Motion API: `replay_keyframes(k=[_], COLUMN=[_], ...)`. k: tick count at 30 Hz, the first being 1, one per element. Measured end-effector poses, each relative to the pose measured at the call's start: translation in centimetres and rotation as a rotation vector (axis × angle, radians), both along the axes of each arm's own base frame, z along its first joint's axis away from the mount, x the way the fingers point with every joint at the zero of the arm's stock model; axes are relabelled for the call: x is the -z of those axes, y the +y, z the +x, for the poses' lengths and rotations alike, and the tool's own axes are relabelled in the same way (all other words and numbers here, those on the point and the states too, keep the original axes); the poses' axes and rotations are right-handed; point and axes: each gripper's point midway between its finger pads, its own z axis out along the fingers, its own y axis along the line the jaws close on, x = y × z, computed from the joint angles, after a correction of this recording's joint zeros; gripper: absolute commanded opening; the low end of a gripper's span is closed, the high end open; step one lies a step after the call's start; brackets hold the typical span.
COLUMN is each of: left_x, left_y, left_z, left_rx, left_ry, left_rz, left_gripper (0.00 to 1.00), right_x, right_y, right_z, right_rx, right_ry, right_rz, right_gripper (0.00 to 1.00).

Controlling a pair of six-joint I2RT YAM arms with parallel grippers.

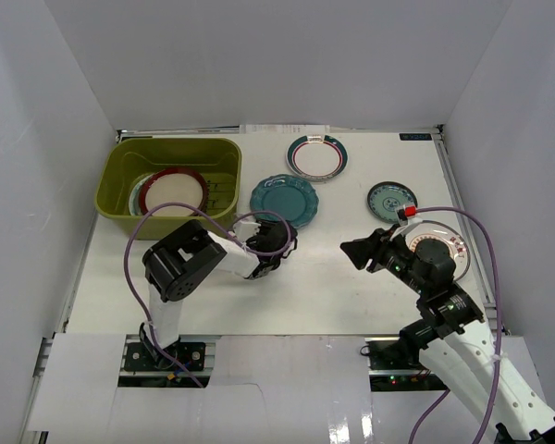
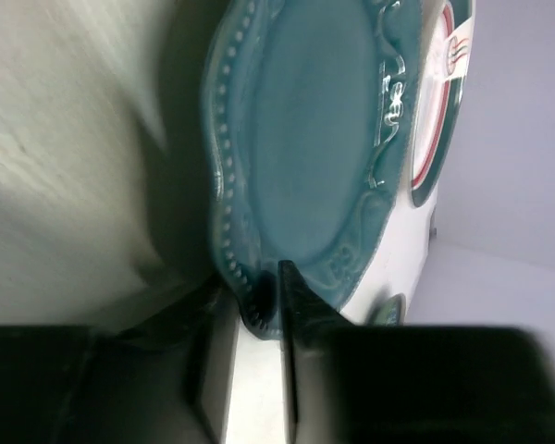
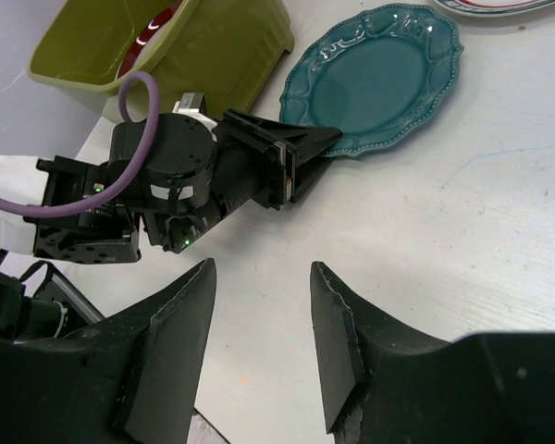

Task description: Place the plates into the plastic bin on the countertop

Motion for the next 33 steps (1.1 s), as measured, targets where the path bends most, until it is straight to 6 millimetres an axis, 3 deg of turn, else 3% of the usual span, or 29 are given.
replay_keyframes(k=[6,12,16,22,23,27,33], left_x=[0.1,-0.1,-1.4,-3.7,-4.1,-7.2,-15.5], left_y=[0.4,1.3,1.8,2.4,2.5,2.4,2.4], left_z=[0.2,-1.6,-3.7,-8.0,-8.7,-10.3,-11.3], left_rx=[-0.003,0.049,0.139,0.363,0.401,0.496,0.535], left_ry=[-0.020,-0.033,-0.077,-0.153,-0.169,-0.246,-0.447], left_rz=[-0.029,-0.015,0.055,0.144,0.154,0.157,0.065], left_gripper=[0.00,0.00,0.00,0.00,0.00,0.00,0.00], right_x=[0.0,-0.1,-0.2,-0.8,-1.0,-1.1,-2.8], right_y=[0.1,0.2,0.2,-0.2,-0.4,-1.0,-1.9], right_z=[-0.3,-0.5,-0.6,-0.7,-0.7,-0.6,-0.6], right_rx=[-0.011,-0.022,-0.024,-0.003,0.006,0.045,0.094], right_ry=[0.001,0.001,0.003,0.002,0.000,0.013,-0.007], right_rz=[0.002,0.008,0.012,0.014,0.014,0.016,0.022], right_gripper=[0.51,0.51,0.54,0.66,0.73,0.77,0.77])
